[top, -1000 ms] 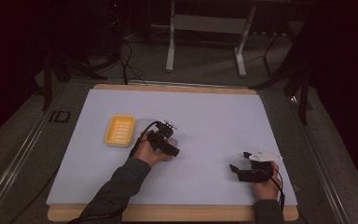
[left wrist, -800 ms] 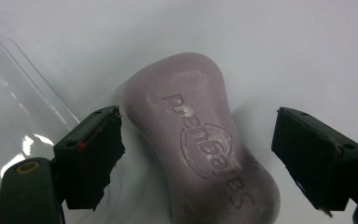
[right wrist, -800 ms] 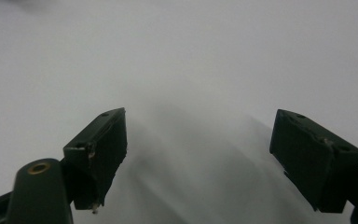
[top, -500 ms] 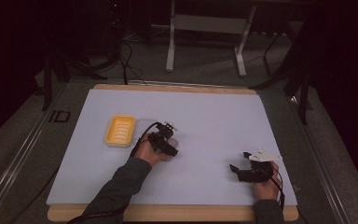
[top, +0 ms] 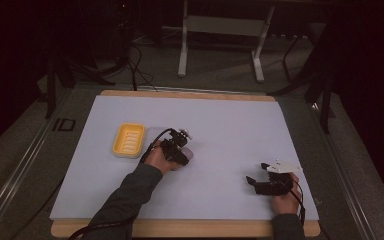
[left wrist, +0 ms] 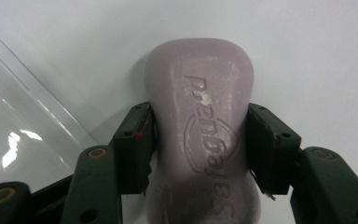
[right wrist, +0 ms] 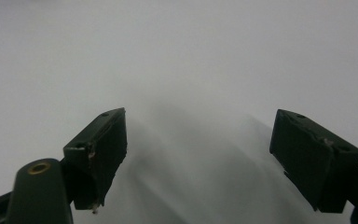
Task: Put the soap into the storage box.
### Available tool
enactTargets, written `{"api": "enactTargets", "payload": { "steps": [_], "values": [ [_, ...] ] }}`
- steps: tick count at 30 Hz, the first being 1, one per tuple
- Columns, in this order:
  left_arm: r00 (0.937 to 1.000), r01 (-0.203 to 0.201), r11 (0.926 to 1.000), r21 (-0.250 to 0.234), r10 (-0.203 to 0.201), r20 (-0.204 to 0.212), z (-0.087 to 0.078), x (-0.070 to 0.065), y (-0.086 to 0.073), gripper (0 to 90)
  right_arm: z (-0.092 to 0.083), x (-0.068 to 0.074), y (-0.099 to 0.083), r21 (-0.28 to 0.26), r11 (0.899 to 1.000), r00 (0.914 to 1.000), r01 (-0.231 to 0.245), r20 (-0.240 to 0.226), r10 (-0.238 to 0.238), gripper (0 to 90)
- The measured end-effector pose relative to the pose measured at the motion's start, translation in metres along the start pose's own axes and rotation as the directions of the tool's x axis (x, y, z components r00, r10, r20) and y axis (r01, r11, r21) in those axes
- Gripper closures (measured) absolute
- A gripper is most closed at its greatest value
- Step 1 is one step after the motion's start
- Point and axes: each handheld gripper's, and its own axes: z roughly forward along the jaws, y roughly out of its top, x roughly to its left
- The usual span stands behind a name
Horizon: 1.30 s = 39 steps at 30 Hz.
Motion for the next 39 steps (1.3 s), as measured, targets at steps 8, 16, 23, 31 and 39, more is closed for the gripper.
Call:
{"api": "enactTargets", "payload": {
  "steps": [8, 16, 23, 31, 39],
  "values": [
    [0.9986, -0.05, 0.9966, 0.066, 0.051, -0.013, 0.002, -0.002, 0.007, 47.1, 0.0, 0.0, 0.0, 0.003, 1.0, 1.0, 0.003, 0.0, -0.003, 18.5],
    [0.9966, -0.078, 0.9918, 0.101, 0.08, -0.016, 0.002, -0.002, 0.011, 48.2, 0.001, 0.0, 0.0, 0.004, 1.0, 1.0, 0.005, 0.0, -0.005, 18.5],
    [0.9954, -0.085, 0.9831, 0.162, 0.091, -0.029, 0.003, -0.005, 0.019, 49.2, 0.001, 0.0, 0.0, 0.006, 1.0, 1.0, 0.007, 0.0, -0.007, 18.5],
    [0.9944, -0.099, 0.9786, 0.181, 0.104, -0.02, 0.003, -0.004, 0.022, 49.8, 0.001, 0.0, 0.0, 0.004, 1.0, 1.0, 0.006, -0.001, -0.006, 18.4],
    [0.994, -0.102, 0.9797, 0.173, 0.107, -0.021, 0.0, -0.002, 0.021, 49.9, 0.001, 0.0, 0.0, 0.005, 1.0, 1.0, 0.005, -0.001, -0.005, 18.4]
  ]
}}
